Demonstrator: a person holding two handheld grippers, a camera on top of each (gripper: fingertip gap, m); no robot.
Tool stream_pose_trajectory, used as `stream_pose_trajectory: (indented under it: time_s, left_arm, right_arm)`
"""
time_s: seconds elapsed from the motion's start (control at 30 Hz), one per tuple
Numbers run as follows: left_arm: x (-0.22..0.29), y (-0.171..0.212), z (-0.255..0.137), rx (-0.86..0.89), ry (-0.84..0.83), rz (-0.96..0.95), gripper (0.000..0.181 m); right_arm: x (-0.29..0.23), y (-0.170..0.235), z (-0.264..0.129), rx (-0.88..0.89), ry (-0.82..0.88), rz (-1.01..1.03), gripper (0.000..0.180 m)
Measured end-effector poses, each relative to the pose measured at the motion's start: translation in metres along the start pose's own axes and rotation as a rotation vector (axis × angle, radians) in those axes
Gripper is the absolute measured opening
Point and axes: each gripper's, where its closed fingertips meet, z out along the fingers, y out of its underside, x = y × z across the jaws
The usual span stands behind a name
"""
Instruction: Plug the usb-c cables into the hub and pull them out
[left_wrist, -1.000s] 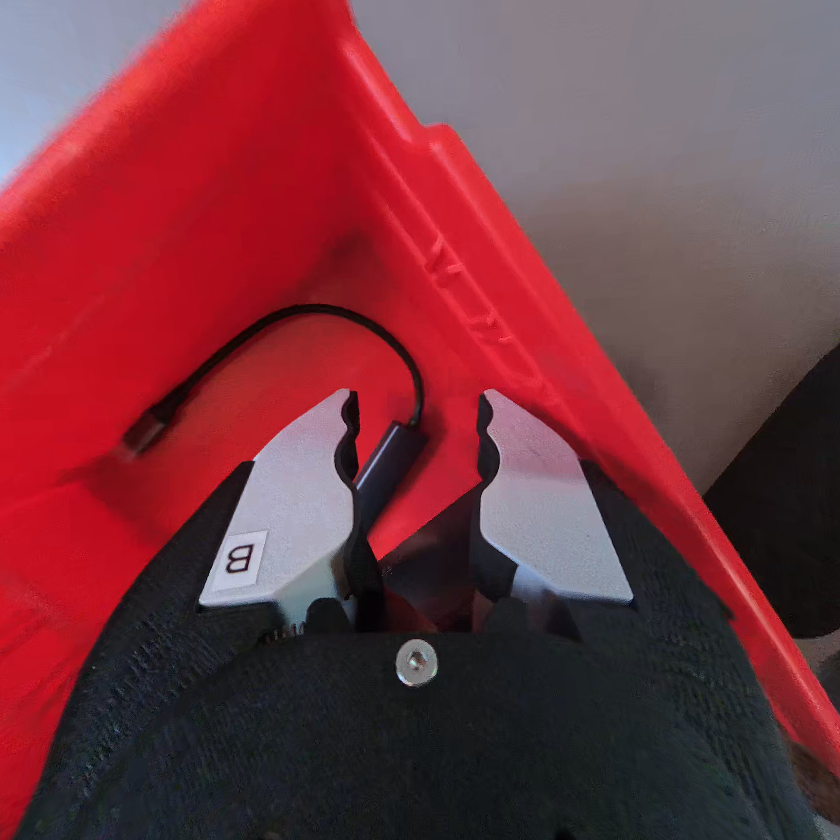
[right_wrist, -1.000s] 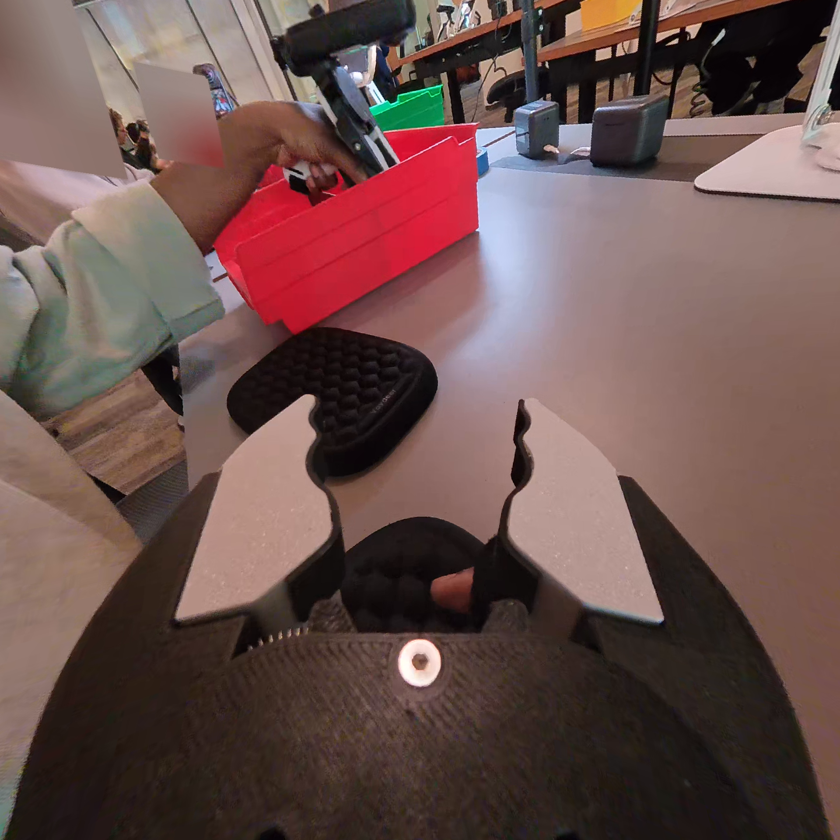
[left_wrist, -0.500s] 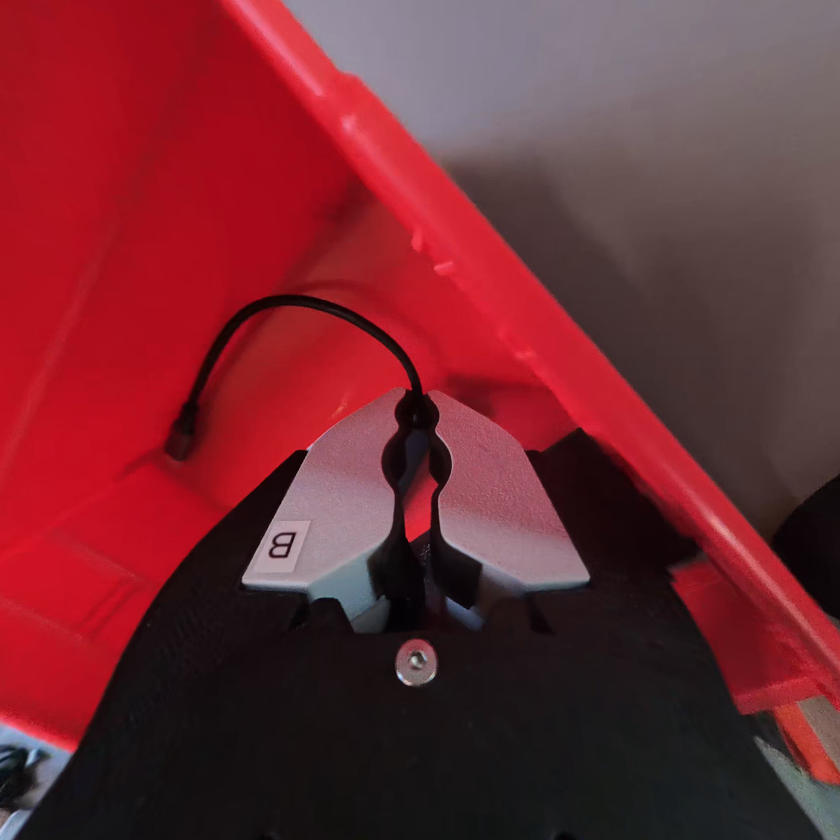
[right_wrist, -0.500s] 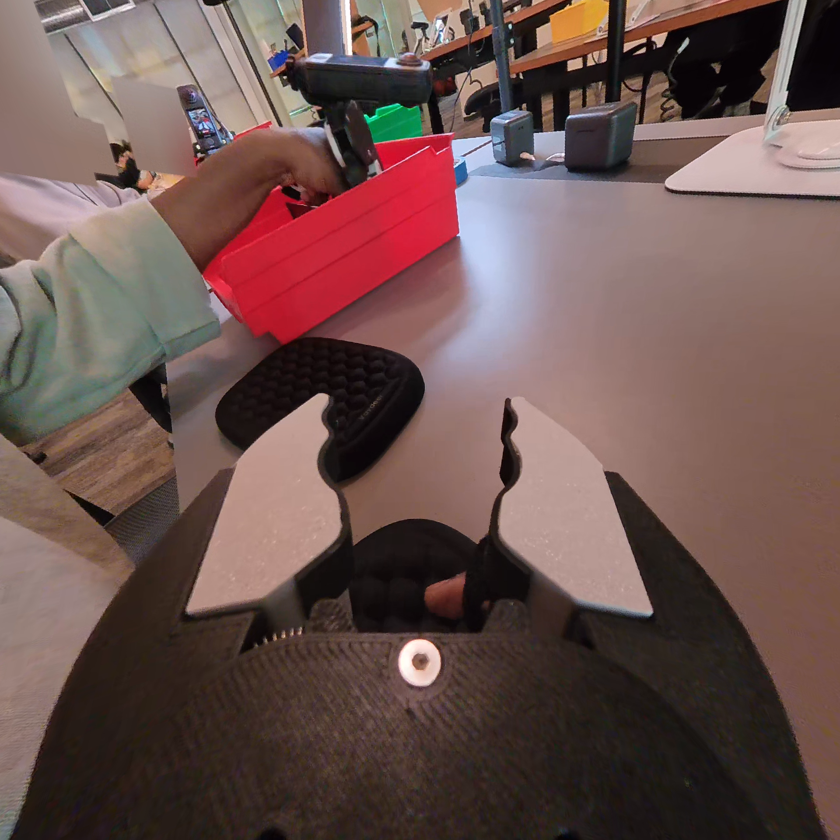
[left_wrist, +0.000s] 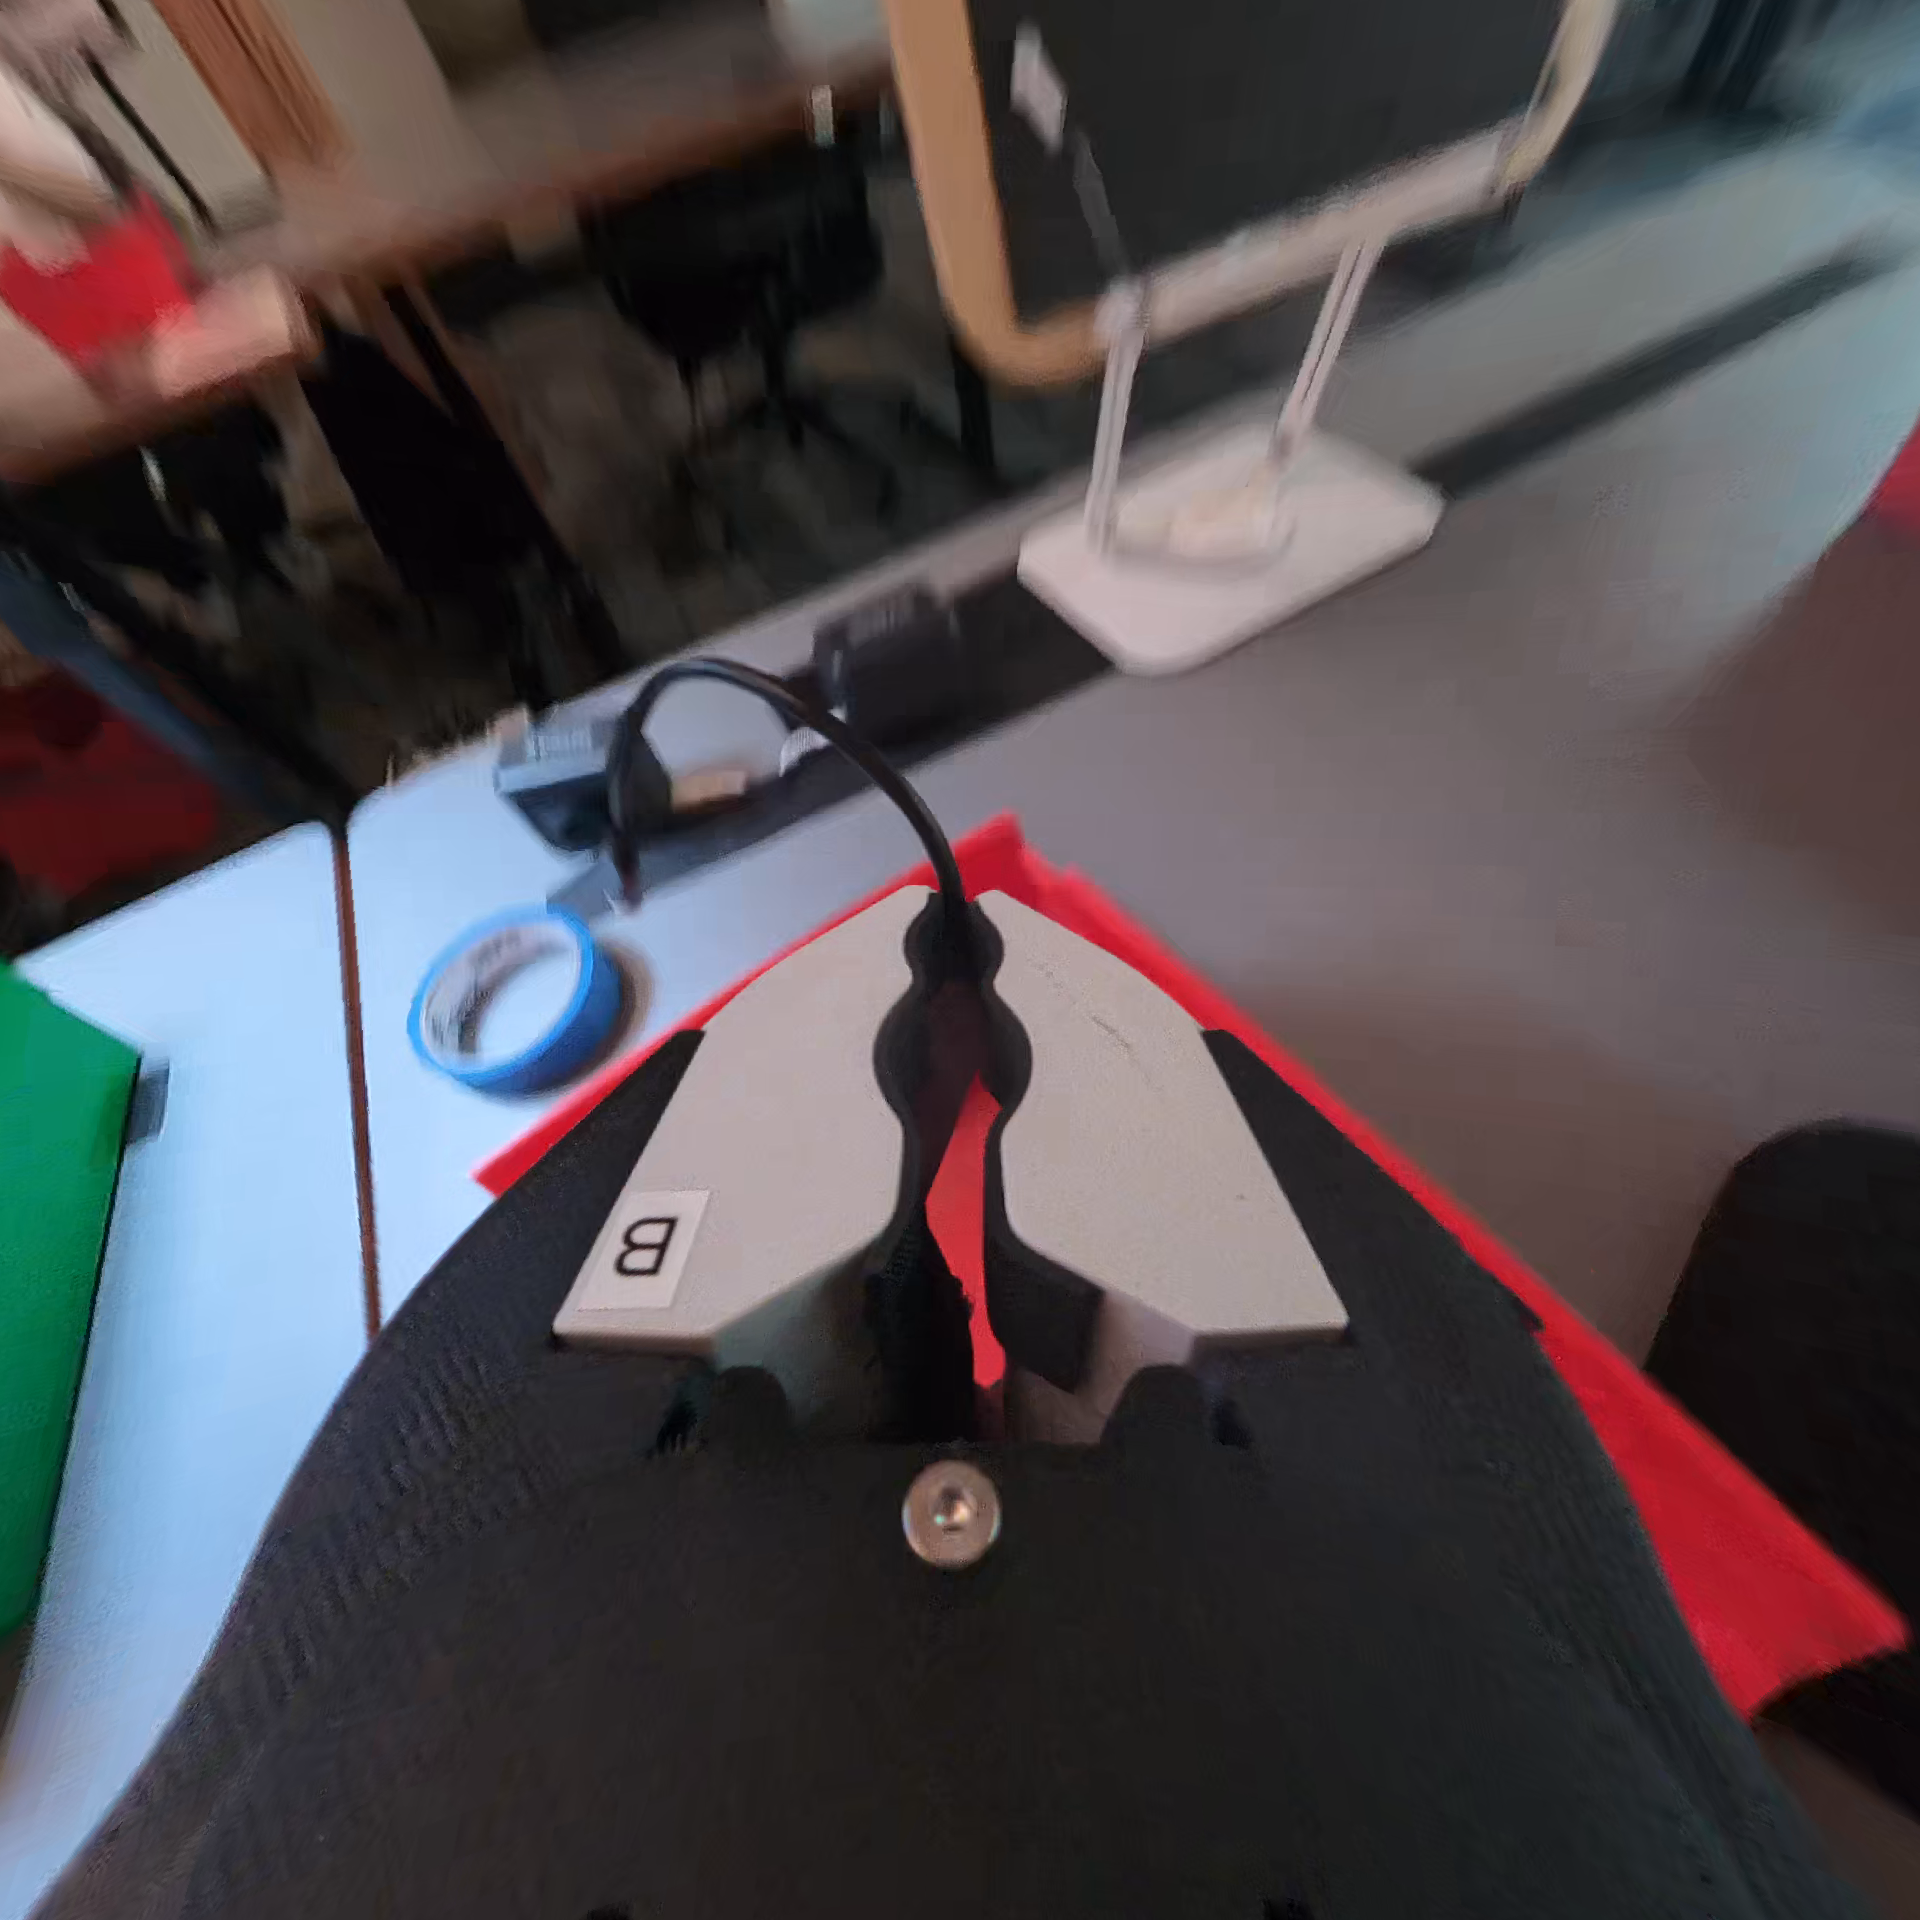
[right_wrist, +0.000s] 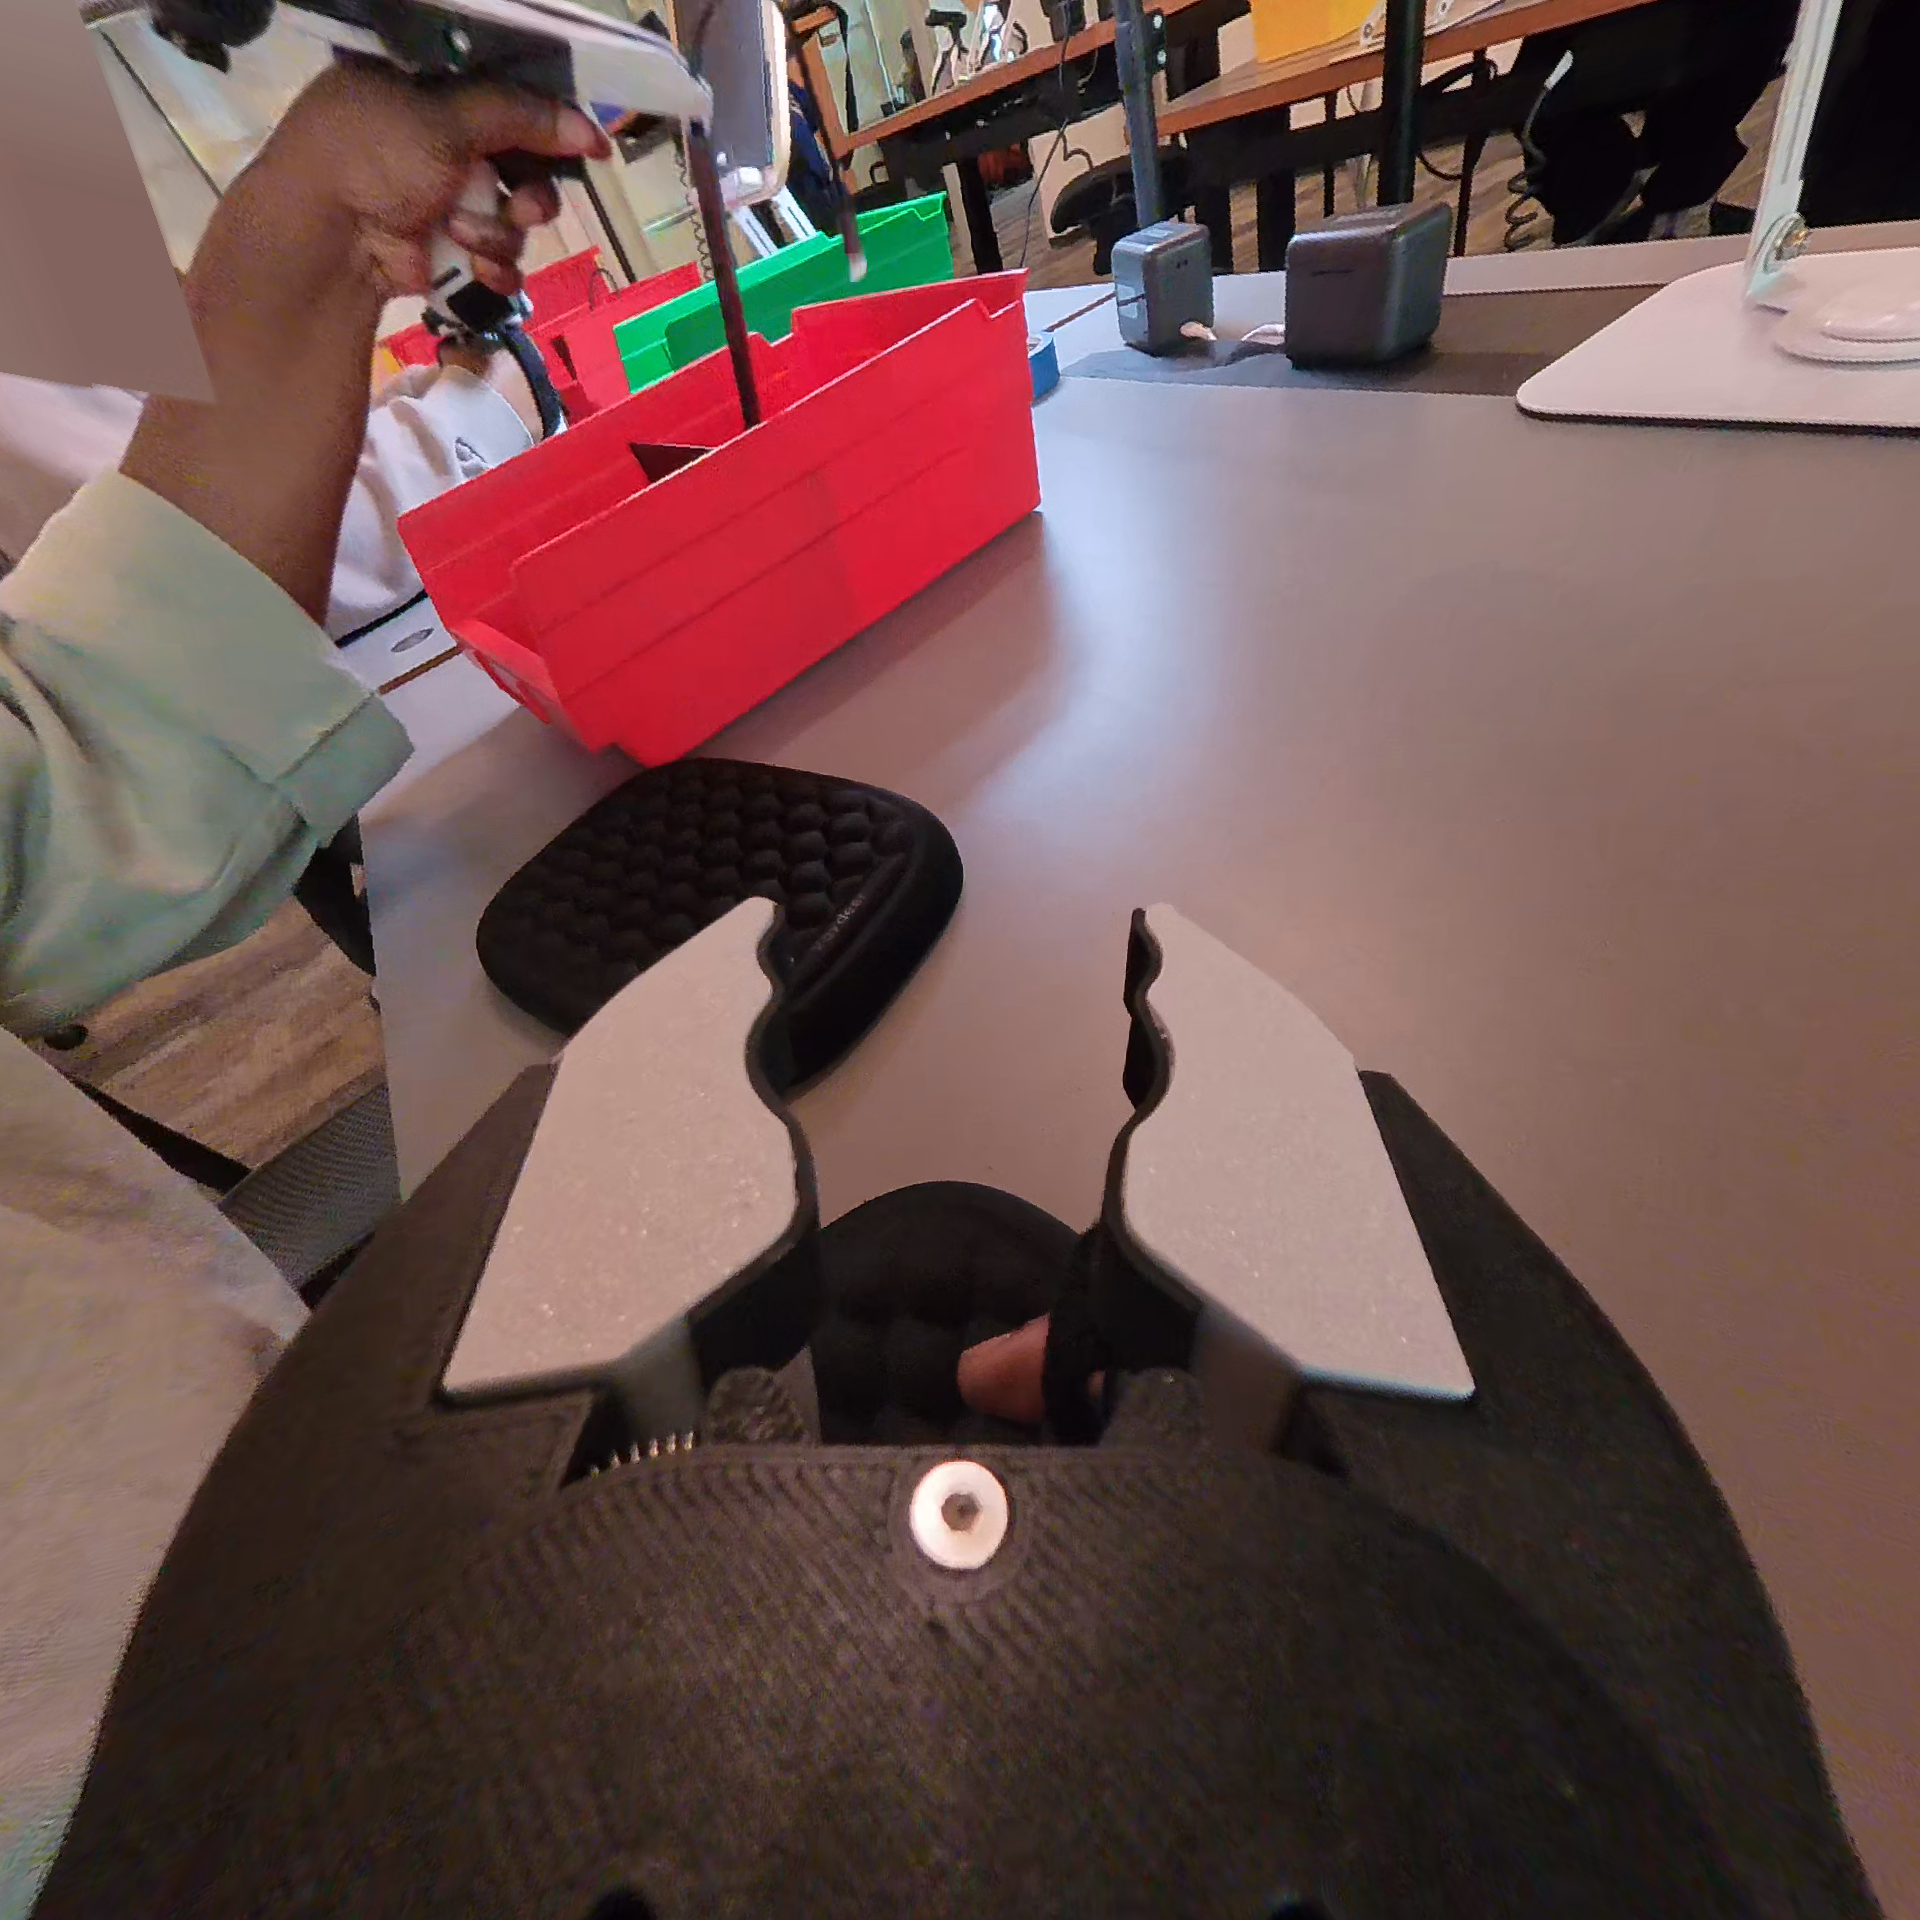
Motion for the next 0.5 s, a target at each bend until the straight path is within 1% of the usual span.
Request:
stream_pose_trajectory:
  time_s: [0.03, 0.13, 0.2, 0.27, 0.33, 0.4, 0.5]
  left_arm:
    - [0.005, -0.017, -0.011, 0.116, 0.013, -0.022, 0.004]
    - [0.036, -0.063, -0.049, 0.447, 0.117, -0.099, 0.004]
    - [0.065, -0.085, -0.075, 0.637, 0.219, -0.166, 0.004]
    - [0.096, -0.095, -0.093, 0.772, 0.322, -0.231, 0.004]
    - [0.126, -0.095, -0.099, 0.808, 0.399, -0.271, 0.004]
    - [0.154, -0.090, -0.096, 0.798, 0.412, -0.253, 0.004]
    - [0.192, -0.087, -0.097, 0.839, 0.491, -0.309, 0.004]
  right_arm:
    - [0.000, 0.000, 0.000, -0.003, 0.001, -0.005, 0.061]
    - [-0.001, 0.000, 0.000, 0.002, 0.002, -0.020, 0.062]
    - [-0.003, -0.002, -0.001, 0.016, 0.003, -0.032, 0.063]
    - [-0.004, -0.004, -0.003, 0.032, 0.001, -0.049, 0.064]
    - [-0.006, -0.006, -0.005, 0.047, 0.007, -0.071, 0.064]
    - [-0.010, -0.007, -0.006, 0.055, 0.020, -0.113, 0.064]
    - [-0.022, -0.008, -0.005, 0.058, 0.041, -0.243, 0.062]
